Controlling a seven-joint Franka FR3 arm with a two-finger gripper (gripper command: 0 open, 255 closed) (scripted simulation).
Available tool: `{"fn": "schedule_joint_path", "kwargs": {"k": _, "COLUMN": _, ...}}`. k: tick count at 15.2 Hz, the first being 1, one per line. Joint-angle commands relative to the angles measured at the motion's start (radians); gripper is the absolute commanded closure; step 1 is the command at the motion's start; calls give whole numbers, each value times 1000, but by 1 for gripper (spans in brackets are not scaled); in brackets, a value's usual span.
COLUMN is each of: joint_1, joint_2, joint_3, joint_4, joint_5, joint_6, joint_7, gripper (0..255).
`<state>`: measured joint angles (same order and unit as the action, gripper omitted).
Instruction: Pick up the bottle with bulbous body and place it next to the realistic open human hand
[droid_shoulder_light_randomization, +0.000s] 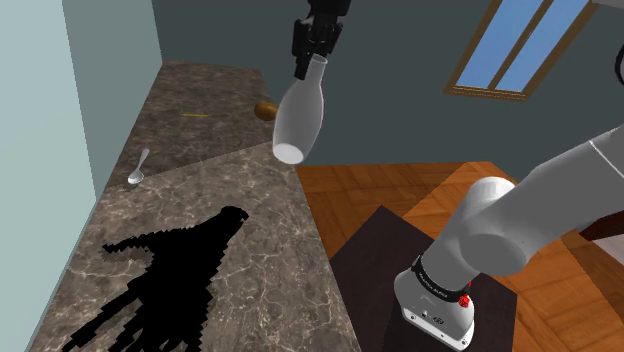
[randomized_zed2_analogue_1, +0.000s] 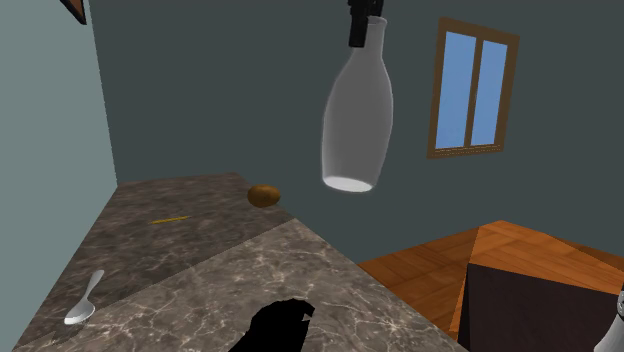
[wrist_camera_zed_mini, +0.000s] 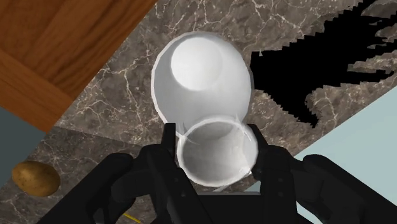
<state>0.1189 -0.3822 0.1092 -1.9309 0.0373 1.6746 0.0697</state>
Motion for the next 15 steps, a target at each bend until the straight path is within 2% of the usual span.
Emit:
{"fn": "schedule_joint_path", "kwargs": {"k": 1, "joint_1": 14, "joint_2": -41, "joint_3": 24, "joint_4": -18, "joint_5": 9, "joint_6": -23, "joint_7": 37, "gripper": 255}}
{"fn": "schedule_joint_path", "kwargs": {"k": 8, "joint_1": 59, "joint_2": -156, "joint_3": 114, "joint_4": -31, "joint_5": 54, "joint_6": -118, "joint_7": 164, "gripper": 255}}
{"fn": "schedule_joint_path", "kwargs": {"k": 15, "joint_1": 101, "joint_2": -223, "joint_3": 214, "joint_4": 14, "joint_5": 108, "joint_6": -219, "joint_7": 304, "gripper": 255}}
